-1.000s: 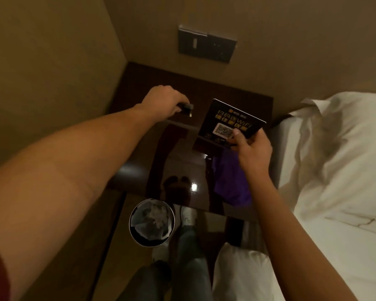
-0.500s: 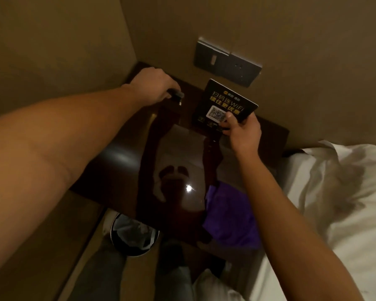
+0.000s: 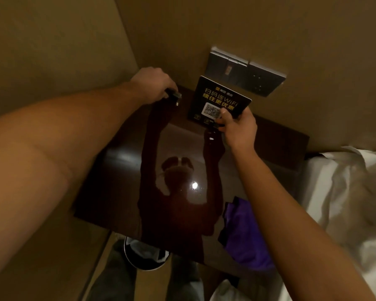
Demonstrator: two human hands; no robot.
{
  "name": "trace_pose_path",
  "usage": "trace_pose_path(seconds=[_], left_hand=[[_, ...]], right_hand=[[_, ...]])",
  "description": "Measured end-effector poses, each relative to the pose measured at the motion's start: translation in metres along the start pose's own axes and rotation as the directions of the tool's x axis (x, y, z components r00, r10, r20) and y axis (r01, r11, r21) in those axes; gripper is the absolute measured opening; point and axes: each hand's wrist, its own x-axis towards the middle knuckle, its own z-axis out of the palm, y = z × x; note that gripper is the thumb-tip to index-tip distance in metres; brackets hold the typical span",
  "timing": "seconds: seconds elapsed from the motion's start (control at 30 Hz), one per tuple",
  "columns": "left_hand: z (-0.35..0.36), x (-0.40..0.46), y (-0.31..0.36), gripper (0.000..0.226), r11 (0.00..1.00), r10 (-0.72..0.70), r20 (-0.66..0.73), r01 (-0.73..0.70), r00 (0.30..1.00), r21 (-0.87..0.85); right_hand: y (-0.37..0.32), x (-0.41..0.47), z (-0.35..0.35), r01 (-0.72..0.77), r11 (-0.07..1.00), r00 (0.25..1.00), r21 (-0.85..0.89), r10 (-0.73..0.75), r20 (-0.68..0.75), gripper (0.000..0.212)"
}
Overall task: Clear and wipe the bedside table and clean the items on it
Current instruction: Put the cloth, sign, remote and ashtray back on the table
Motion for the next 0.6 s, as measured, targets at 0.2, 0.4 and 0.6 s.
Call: trace_pose_path(seconds=[0.2,0.4,0.6], left_hand=[[0.005,0.005,-0.016,0.039,0.999,0.007,0.017,-0.006,1.000,-0.035],[0.014,0.009,-0.020,0.040,0.999,-0.002,0.002,0.002,1.000,-0.050],[0.013,0.014,-0.018,0.042,0.999,-0.005,0.062,0.007,0.998,-0.034]], right_hand=[[-0.004,0.011,0.013,-0.014,1.000,1.000,-0.004,0.014,0.008,0.027],[-0.006,0.016,0.018,-0.014,1.000,1.000,0.009,0.013,0.014,0.031],[-0.011,0.019,0.024,-0.037,0.999,0.998,0.020,0.036,0.046,0.030]])
